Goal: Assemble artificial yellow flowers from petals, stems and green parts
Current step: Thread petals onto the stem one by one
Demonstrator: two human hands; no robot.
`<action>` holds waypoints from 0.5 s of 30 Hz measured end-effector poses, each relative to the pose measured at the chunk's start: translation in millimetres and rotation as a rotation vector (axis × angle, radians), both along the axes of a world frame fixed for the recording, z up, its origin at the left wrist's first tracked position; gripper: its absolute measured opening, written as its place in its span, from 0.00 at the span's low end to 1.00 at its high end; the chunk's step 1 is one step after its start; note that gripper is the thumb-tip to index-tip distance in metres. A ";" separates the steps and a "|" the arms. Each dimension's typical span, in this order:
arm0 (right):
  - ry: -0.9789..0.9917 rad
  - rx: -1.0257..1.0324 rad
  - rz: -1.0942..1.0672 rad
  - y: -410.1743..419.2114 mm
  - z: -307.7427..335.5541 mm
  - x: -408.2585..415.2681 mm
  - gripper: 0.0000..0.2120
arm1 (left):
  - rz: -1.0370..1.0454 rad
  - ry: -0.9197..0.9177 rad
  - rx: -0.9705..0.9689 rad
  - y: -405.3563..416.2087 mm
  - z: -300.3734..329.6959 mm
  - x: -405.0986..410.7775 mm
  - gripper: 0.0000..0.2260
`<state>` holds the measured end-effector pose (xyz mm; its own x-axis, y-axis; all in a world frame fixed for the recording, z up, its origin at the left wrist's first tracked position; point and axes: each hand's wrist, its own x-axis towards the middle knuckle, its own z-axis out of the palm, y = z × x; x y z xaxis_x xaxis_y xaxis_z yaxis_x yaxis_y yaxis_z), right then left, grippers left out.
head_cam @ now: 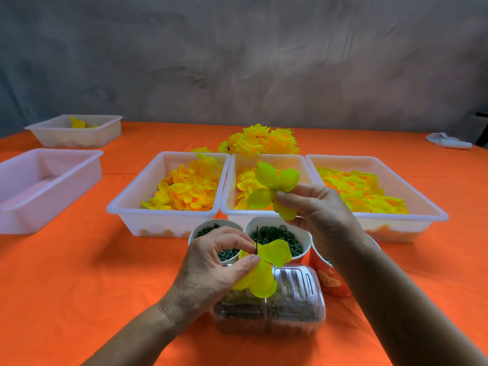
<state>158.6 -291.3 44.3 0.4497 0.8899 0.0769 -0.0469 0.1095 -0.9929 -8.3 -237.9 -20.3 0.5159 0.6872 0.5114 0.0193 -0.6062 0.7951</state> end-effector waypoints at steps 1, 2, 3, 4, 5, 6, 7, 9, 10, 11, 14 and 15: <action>-0.026 0.034 0.001 -2.4 -0.4 -0.9 0.03 | -0.006 0.004 0.005 -0.3 1.3 -0.5 0.02; -0.059 0.070 0.002 -4.7 -0.9 -1.8 0.04 | -0.013 0.011 0.010 -0.7 2.3 -1.2 0.02; -0.094 0.109 0.005 -6.8 -1.7 -2.5 0.05 | -0.018 0.018 0.015 -1.0 3.1 -1.9 0.03; -0.124 0.147 0.013 -9.2 -2.5 -3.0 0.06 | -0.020 0.026 0.020 -1.2 3.8 -2.6 0.04; -0.147 0.181 0.026 -11.5 -3.5 -3.9 0.07 | -0.018 0.035 0.024 -1.4 4.4 -2.8 0.04; -0.167 0.206 0.039 -13.9 -4.7 -4.6 0.07 | -0.015 0.042 0.026 -1.9 4.9 -3.2 0.05; -0.188 0.224 0.053 -16.1 -6.0 -5.2 0.08 | -0.014 0.044 0.026 -2.3 5.4 -3.1 0.05; -0.214 0.235 0.084 -20.0 -9.1 -6.4 0.07 | -0.011 0.047 0.026 -3.4 6.3 -3.1 0.05; -0.212 0.232 0.095 -21.6 -10.7 -6.6 0.06 | -0.007 0.051 0.028 -3.6 6.6 -3.0 0.05; -0.210 0.222 0.100 -22.8 -12.9 -6.6 0.05 | -0.001 0.054 0.031 -3.5 6.6 -3.0 0.05; -0.209 0.192 0.112 -26.5 -18.2 -4.5 0.07 | 0.011 0.058 0.016 -4.2 8.2 -2.8 0.06; -0.208 0.184 0.123 -27.3 -19.2 -4.0 0.08 | 0.015 0.055 0.009 -4.4 9.1 -2.3 0.05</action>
<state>154.6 -318.6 25.1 0.2973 0.8991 0.3212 0.1308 0.2949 -0.9465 -10.6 -242.2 -11.2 0.5333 0.6905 0.4887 0.0720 -0.6126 0.7871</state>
